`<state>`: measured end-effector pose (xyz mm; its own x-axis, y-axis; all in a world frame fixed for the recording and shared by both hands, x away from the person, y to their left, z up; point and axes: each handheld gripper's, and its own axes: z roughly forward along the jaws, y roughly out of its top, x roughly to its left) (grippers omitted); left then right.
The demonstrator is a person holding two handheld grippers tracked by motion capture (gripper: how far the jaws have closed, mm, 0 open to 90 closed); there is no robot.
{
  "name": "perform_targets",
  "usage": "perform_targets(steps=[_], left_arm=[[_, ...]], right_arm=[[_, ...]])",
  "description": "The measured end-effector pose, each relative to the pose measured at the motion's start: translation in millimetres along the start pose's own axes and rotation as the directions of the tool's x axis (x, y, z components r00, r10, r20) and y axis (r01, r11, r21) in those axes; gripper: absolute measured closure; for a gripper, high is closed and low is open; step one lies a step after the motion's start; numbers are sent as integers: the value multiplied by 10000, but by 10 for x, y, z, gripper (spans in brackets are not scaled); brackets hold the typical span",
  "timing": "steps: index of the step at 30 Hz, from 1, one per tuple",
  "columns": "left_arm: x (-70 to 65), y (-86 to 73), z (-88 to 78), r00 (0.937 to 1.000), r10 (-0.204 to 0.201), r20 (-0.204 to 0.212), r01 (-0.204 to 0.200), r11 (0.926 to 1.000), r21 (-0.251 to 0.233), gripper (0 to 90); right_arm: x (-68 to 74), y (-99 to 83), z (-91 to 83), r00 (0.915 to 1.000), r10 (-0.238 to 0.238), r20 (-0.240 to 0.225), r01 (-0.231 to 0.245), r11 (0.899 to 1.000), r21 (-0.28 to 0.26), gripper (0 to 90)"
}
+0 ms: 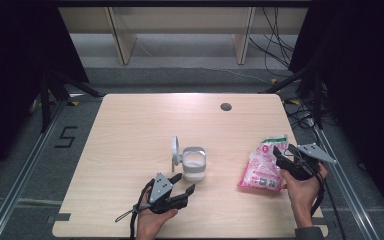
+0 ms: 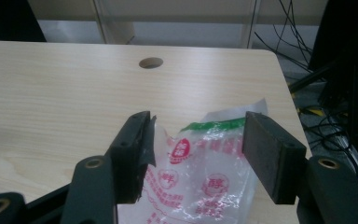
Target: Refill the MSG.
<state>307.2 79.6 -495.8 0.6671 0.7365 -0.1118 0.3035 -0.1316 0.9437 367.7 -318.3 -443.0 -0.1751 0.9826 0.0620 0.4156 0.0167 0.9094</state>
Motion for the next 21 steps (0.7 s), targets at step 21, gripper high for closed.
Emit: perform_targets(steps=[21], left_arm=[[103,60,-131,9980,-240,-587,236,9997,-77,416]], right_arm=[[556,-77,-41,9593,-1033,-2627,1160,9927,332,413]])
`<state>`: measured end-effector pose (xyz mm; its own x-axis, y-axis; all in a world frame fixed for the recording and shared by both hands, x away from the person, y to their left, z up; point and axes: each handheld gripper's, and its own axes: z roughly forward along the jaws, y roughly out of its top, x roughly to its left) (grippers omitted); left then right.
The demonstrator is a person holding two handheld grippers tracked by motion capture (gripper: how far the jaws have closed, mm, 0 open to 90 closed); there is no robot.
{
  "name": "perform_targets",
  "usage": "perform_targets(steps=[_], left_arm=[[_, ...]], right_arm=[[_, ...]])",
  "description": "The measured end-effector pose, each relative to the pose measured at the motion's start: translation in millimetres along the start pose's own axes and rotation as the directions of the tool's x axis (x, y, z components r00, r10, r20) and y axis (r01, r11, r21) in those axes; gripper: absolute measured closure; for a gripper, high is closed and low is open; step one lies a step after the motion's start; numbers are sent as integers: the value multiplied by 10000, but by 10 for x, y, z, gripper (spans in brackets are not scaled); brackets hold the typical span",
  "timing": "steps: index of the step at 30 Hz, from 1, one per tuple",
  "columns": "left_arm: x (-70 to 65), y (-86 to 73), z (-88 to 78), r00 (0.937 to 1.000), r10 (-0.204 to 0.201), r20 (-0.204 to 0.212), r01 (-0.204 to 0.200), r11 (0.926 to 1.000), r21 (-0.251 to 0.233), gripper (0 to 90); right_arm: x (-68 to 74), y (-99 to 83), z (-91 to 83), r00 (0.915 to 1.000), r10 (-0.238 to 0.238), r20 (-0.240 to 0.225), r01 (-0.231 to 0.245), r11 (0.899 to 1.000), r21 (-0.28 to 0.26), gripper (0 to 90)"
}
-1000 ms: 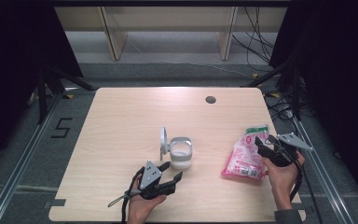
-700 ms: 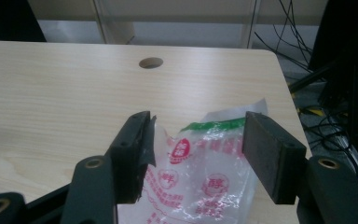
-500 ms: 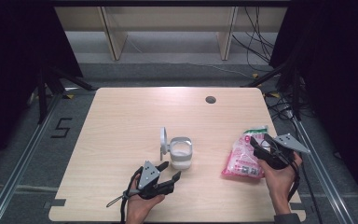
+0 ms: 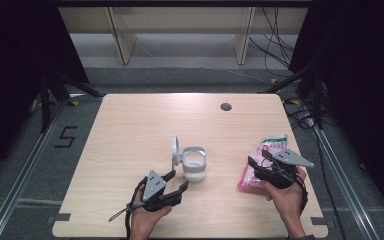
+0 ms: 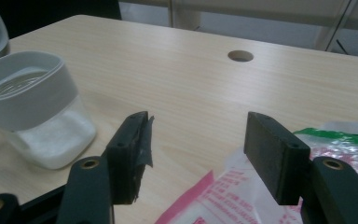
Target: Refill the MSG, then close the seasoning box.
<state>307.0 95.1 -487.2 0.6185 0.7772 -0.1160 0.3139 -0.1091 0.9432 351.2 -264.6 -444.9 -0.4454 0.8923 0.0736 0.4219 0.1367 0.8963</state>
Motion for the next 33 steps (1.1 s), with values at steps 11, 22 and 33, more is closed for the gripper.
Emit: perform_targets(steps=[11,22,33], left_arm=[[82,38,-63,9983,443,-378,-439,9990,131,467],[178,93,-96,9915,1165,-587,-1174,9930,-120,733],[246,133,-83,9841,1338,-1165,-1387,9897,-348,891]], right_arm=[[149,-80,14,9972,-497,-554,515,9982,306,397],[170,-144,-14,9944,-751,-748,793,9953,560,389],[221,-180,-16,9915,-850,-985,903,9946,505,389]])
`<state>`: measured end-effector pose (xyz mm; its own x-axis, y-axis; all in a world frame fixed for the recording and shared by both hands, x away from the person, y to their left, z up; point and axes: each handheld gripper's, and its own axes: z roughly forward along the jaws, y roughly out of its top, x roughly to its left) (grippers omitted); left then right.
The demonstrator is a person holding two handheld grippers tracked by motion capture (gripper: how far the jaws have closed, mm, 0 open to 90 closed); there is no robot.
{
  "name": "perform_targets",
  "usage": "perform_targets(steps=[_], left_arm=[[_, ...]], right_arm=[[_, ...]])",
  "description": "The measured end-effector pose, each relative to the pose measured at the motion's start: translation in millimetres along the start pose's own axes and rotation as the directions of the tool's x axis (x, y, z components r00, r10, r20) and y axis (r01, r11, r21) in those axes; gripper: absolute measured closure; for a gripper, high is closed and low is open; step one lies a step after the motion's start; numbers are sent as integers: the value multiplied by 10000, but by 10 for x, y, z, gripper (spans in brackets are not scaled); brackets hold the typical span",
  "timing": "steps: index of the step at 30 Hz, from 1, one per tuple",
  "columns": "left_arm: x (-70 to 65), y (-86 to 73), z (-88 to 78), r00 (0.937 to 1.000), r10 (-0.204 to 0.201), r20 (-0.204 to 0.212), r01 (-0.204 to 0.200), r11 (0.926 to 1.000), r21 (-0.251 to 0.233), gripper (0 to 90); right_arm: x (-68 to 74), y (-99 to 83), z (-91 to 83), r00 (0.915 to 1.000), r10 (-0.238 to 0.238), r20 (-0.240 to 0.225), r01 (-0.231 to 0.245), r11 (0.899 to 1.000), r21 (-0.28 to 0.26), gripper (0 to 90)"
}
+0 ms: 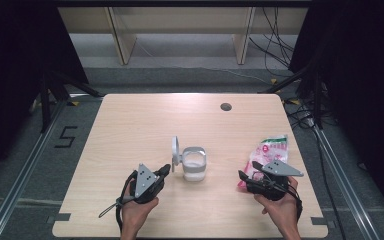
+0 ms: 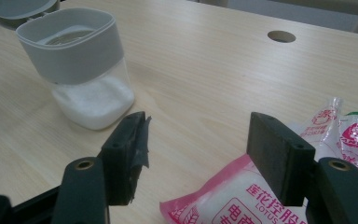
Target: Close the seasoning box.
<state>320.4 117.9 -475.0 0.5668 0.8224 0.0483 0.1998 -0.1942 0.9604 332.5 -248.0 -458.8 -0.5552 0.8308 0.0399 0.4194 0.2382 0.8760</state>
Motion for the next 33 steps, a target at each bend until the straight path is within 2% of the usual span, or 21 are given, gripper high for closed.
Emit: perform_targets(steps=[2,3,5,6,7,8,10,15,16,18,19,22,23,25,27,28,29,30,31,33], left_arm=[[17,14,6,9996,289,-50,-288,9995,103,892],[16,18,17,9998,211,-34,-211,9998,48,892],[17,30,38,9998,180,-36,-180,9998,-26,892],[15,46,38,9998,182,-75,-182,9998,-28,892],[8,55,44,10000,49,-78,-49,10000,-46,892],[22,71,52,9998,198,-90,-199,9997,-129,892],[29,90,70,9998,190,-112,-192,9997,-143,892],[42,139,113,9999,99,20,-98,9996,-247,892],[40,148,118,10000,86,-9,-86,9998,-189,892],[40,158,127,10000,42,2,-41,9997,-220,892],[43,165,133,9999,112,58,-110,9996,-243,892],[31,175,140,10000,52,70,-50,9997,-237,892],[30,179,143,10000,78,62,-77,9997,-236,892],[29,186,149,9999,120,78,-118,9996,-239,892],[22,190,152,9999,106,100,-104,9996,-244,891],[18,189,154,9999,81,106,-78,9997,-239,891],[15,191,157,9999,79,132,-76,9997,-223,891],[12,191,159,9999,83,144,-80,9997,-228,891],[10,188,170,9998,55,204,-48,9995,-298,891],[2,192,170,9998,76,206,-71,9997,-231,891]], right_arm=[[-1,-2,-6,10000,-9,1,9,10000,20,389],[31,-4,-26,9995,310,100,-312,9993,184,389],[22,-7,-30,9998,154,88,-156,9996,237,389],[-2,-6,-22,9999,-124,73,123,9998,137,389],[-1,-8,-19,9999,-123,9,123,9999,105,389],[5,-6,-23,10000,-14,-43,15,10000,84,389],[10,-8,-28,10000,34,-15,-33,9999,96,389],[11,-13,-36,9999,-137,69,137,9999,-5,390],[29,-14,-40,10000,79,12,-79,10000,19,390],[32,-16,-42,9999,140,-29,-140,9999,7,390],[18,-16,-39,10000,-38,-67,38,10000,-19,390],[20,-20,-40,10000,-29,-72,29,10000,-30,390],[12,-23,-36,9998,-175,26,175,9998,-27,390],[34,-23,-52,10000,36,-4,-36,10000,38,390],[20,-22,-50,9999,-168,6,168,9999,-39,390],[32,-25,-55,10000,45,-13,-45,10000,19,390],[32,-26,-56,10000,50,-11,-50,10000,24,390],[30,-26,-56,10000,0,-24,0,10000,12,390],[12,-24,-48,9996,-268,-98,267,9996,-51,390],[12,-23,-57,9996,-279,-104,280,9996,28,390]])
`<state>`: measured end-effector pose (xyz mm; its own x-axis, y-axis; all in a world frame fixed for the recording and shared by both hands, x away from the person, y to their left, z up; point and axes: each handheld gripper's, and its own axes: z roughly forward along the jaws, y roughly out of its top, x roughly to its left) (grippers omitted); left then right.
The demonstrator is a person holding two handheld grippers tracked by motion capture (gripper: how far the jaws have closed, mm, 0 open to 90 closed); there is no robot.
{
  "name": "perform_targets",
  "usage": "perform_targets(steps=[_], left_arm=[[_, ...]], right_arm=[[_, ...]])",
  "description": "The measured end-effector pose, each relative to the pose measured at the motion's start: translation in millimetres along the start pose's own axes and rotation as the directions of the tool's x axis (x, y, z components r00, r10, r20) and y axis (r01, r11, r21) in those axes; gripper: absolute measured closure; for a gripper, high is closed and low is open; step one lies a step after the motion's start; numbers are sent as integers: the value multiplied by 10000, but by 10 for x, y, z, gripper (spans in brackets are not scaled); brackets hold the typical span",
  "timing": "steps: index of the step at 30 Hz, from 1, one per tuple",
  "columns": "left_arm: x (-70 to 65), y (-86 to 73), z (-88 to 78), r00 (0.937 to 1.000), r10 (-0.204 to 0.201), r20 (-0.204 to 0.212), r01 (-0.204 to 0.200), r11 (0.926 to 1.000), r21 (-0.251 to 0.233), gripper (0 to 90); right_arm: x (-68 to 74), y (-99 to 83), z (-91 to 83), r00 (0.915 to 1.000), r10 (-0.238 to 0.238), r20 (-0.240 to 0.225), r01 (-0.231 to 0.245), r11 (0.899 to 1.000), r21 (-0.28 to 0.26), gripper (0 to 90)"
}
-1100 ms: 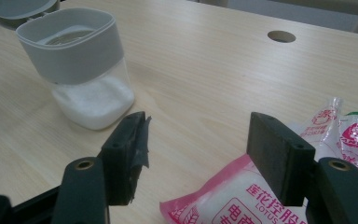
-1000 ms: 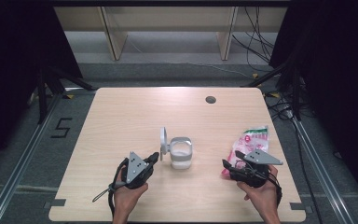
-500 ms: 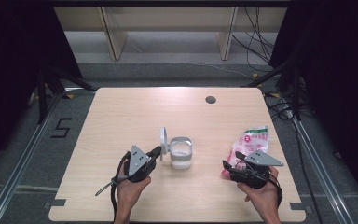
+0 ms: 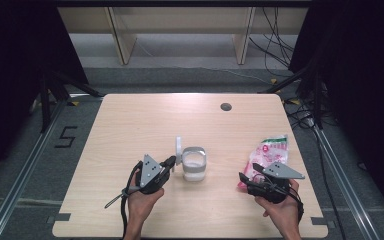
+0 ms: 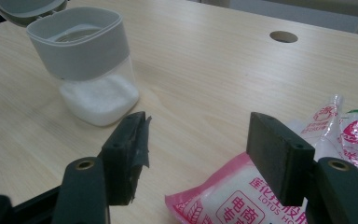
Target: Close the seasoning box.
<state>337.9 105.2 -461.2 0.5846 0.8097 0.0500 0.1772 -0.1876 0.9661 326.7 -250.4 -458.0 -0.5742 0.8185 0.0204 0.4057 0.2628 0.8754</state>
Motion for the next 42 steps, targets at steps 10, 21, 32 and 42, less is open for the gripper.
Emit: perform_targets(steps=[10,21,32,42], left_arm=[[-47,32,28,9999,8,102,-8,10000,-60,889],[-87,54,14,9992,130,377,-128,9999,-48,831],[-87,49,-67,9957,320,864,-308,9994,-149,597],[-143,16,-102,9922,72,1241,-74,10000,14,456]], right_arm=[[8,-7,-7,9999,142,29,-142,9999,64,391],[18,-11,-2,9999,141,-6,-141,9999,-22,391],[39,-13,-6,9998,177,-99,-177,9998,-63,391],[63,-17,-17,9998,142,-150,-143,9999,-92,390]])
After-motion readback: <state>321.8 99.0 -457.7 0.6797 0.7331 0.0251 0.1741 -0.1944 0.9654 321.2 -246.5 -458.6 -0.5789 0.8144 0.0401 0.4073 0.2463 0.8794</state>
